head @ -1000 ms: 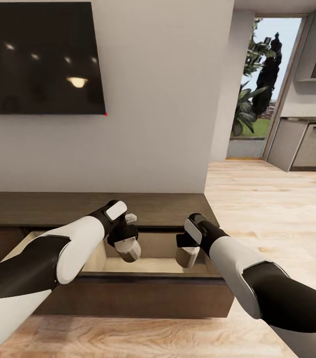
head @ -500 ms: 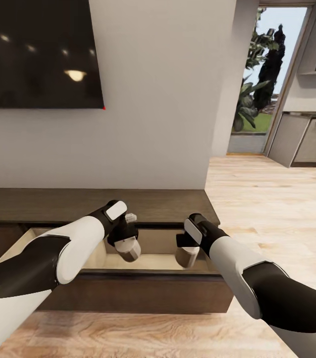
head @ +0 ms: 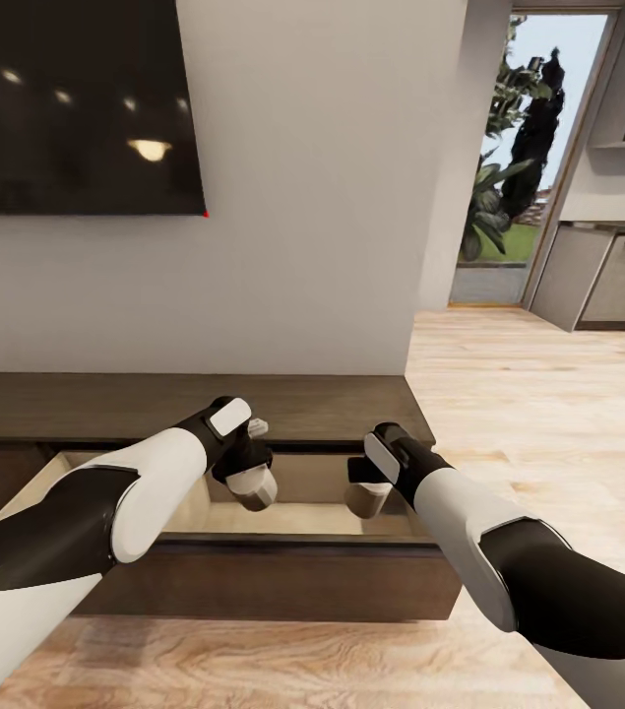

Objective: Place each of the two pumpkins and all three candles from the living room inside a cabinet in the living room (use any cabinet), then make sure every cabinet is closed, and position the cauldron so it is next to a table in the living room.

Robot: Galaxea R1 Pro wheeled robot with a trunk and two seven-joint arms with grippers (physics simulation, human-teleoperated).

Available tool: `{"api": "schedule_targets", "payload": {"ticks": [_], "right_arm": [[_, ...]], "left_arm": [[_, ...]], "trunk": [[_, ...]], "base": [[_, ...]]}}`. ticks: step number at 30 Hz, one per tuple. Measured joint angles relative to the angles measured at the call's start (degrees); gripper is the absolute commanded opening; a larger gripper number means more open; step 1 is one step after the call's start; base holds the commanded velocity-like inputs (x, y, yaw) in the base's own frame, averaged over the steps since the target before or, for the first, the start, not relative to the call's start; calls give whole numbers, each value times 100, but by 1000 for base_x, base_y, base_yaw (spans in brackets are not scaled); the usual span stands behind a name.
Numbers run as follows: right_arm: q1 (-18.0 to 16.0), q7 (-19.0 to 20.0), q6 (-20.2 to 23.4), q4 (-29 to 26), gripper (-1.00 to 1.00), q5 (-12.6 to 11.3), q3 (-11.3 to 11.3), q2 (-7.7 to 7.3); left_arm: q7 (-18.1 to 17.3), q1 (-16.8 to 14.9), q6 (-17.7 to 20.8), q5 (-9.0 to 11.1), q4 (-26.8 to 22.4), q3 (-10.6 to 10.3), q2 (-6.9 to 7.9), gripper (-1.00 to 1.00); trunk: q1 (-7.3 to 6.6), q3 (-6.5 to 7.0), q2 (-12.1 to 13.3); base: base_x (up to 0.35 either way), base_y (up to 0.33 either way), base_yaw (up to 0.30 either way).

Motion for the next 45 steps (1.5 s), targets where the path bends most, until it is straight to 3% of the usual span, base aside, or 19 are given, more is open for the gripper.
{"api": "schedule_targets", "payload": {"ticks": [4, 11, 15, 20, 24, 28, 45], "right_arm": [[0, -8, -10, 2, -100, -16, 7, 0], [0, 50, -102, -3, -100, -2, 11, 0], [0, 78, -146, -8, -100, -2, 8, 0], [0, 87, -153, -1, -100, 0, 4, 0], [0, 88, -154, 0, -100, 0, 3, 0], [4, 87, -154, 1, -100, 0, -4, 0], [9, 88, -152, 0, -100, 1, 3, 0]], "left_arm": [[1, 9, -2, 3, 3, 5, 0, -100], [-45, 10, -8, 3, 3, 3, 0, -100], [-488, 12, -43, -11, -3, 24, 0, -100], [-712, 13, -208, -398, -1, -5, 0, -100], [-944, 15, -396, -571, 0, -5, 0, -100], [-1105, 20, -429, -605, 5, -10, 0, -100], [-1123, 306, -630, -618, 5, -4, 0, -100]], "trunk": [[8, -66, -3], [8, -66, -4], [8, -66, -4], [8, -66, -4], [8, -66, -4], [8, -67, -4], [8, -67, -4]], "base": [[0, 0, 0], [0, 0, 0], [0, 0, 0], [0, 0, 0], [0, 0, 0], [0, 0, 0], [0, 0, 0]]}}
